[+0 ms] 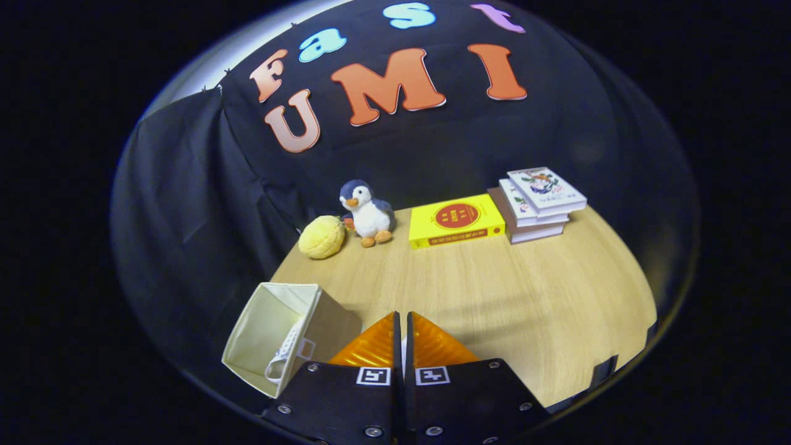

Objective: Open the storage box then place both shoes into the box .Put the left shoe in first, then the right shoe, with the right side of both shoes facing outward in a uniform manner.

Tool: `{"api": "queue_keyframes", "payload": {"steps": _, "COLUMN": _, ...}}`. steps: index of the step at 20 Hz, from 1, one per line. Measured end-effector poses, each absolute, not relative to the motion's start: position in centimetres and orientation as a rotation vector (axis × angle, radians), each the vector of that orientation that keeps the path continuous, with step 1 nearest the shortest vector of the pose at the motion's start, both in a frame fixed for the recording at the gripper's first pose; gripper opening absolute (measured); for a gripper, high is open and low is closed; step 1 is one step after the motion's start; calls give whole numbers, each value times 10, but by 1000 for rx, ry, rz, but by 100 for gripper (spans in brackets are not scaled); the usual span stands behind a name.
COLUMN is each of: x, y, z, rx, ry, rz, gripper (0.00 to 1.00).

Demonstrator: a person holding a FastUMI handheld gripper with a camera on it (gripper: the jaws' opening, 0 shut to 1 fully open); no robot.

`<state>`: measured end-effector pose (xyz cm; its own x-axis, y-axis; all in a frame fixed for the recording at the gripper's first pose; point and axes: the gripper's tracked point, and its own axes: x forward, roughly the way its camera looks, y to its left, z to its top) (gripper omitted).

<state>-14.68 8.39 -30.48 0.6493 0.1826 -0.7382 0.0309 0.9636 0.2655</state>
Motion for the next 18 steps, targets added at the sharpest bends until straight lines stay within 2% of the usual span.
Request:
{"api": "queue_keyframes", "payload": {"steps": 3, "x": -179, "y": 84, "z": -344, "rx": 186, "ry": 956, "rz": 93, "gripper": 1}}
{"api": "queue_keyframes", "payload": {"steps": 6, "x": -247, "y": 100, "z": -392, "rx": 305, "ry": 1157, "rz": 90, "gripper": 1}}
{"api": "queue_keyframes", "payload": {"steps": 8, "x": -271, "y": 100, "z": -407, "rx": 307, "ry": 1206, "rz": 75, "gripper": 12}}
{"api": "queue_keyframes", "payload": {"steps": 9, "x": -278, "y": 98, "z": -415, "rx": 270, "ry": 1224, "rz": 77, "gripper": 27}}
{"api": "queue_keyframes", "payload": {"steps": 10, "x": -288, "y": 98, "z": -422, "rx": 239, "ry": 1251, "rz": 86, "gripper": 32}}
{"api": "queue_keyframes", "payload": {"steps": 13, "x": -308, "y": 105, "z": -442, "rx": 214, "ry": 1289, "rz": 99, "gripper": 55}}
{"api": "queue_keyframes", "payload": {"steps": 15, "x": -320, "y": 107, "z": -455, "rx": 210, "ry": 1317, "rz": 89, "gripper": 61}}
{"api": "queue_keyframes", "payload": {"steps": 18, "x": -327, "y": 98, "z": -470, "rx": 217, "ry": 1329, "rz": 35, "gripper": 62}}
